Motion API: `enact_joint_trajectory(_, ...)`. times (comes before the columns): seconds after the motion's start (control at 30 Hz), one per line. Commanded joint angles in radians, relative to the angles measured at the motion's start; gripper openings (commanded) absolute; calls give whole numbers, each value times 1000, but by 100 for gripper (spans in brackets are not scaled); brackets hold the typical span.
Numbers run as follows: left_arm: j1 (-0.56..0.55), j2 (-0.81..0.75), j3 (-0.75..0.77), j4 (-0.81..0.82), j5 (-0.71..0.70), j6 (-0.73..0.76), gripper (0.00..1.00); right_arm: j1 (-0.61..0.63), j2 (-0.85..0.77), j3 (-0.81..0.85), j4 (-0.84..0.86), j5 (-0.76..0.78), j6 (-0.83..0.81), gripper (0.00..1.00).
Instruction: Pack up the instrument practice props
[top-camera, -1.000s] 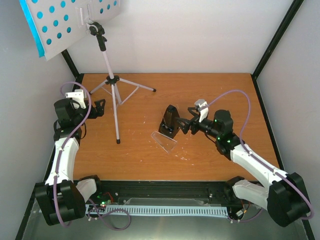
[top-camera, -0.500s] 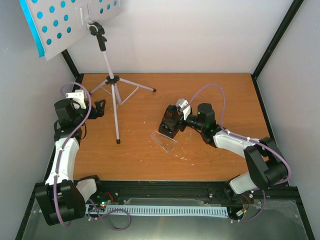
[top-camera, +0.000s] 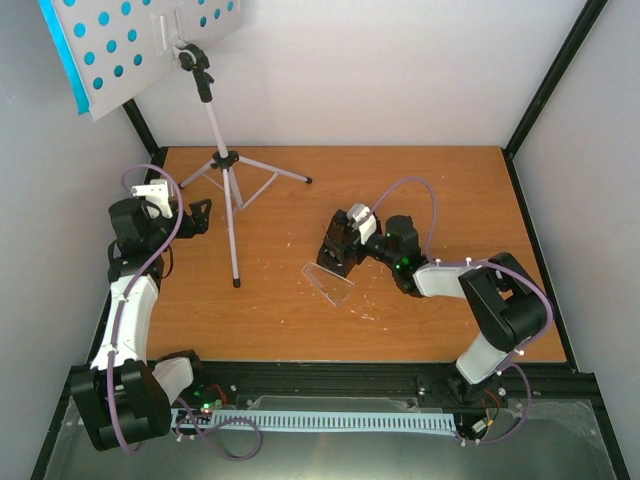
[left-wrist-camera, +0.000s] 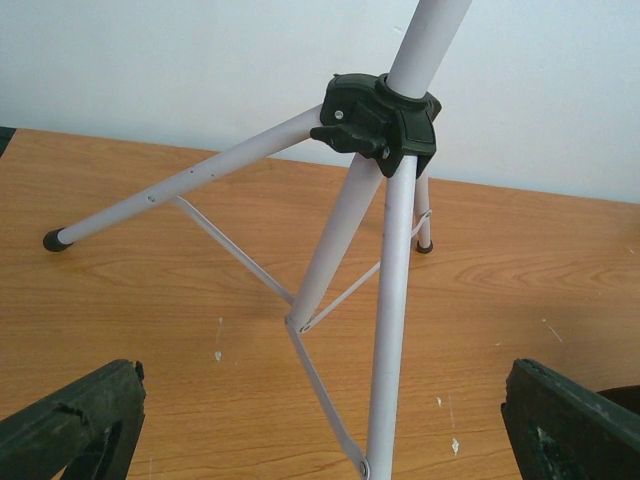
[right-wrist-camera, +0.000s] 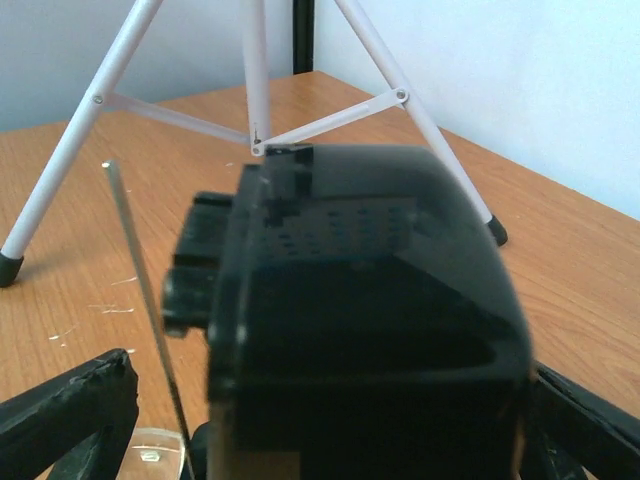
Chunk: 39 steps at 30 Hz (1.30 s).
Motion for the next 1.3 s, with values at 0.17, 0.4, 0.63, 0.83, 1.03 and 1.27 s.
enact_joint_trajectory(0.17,-2,9,8,28,20,8,98,9,44,-8,149,30,46,96)
enact_joint_trajectory(0.4,-2,15,10,29,30,10,97,7,41,-18,163,-7,49,84)
enact_joint_trajectory(0.63,-2,20,12,30,30,10,96,7,48,-22,175,-31,63,74)
enact_joint_trajectory(0.83,-2,23,12,29,27,12,96,7,46,-32,181,-31,71,67)
enact_joint_trajectory(1.03,-2,26,11,29,33,9,96,6,54,-28,188,-22,84,61)
enact_joint_trajectory(1.27,-2,25,12,28,34,8,96,4,55,-24,185,-9,98,57)
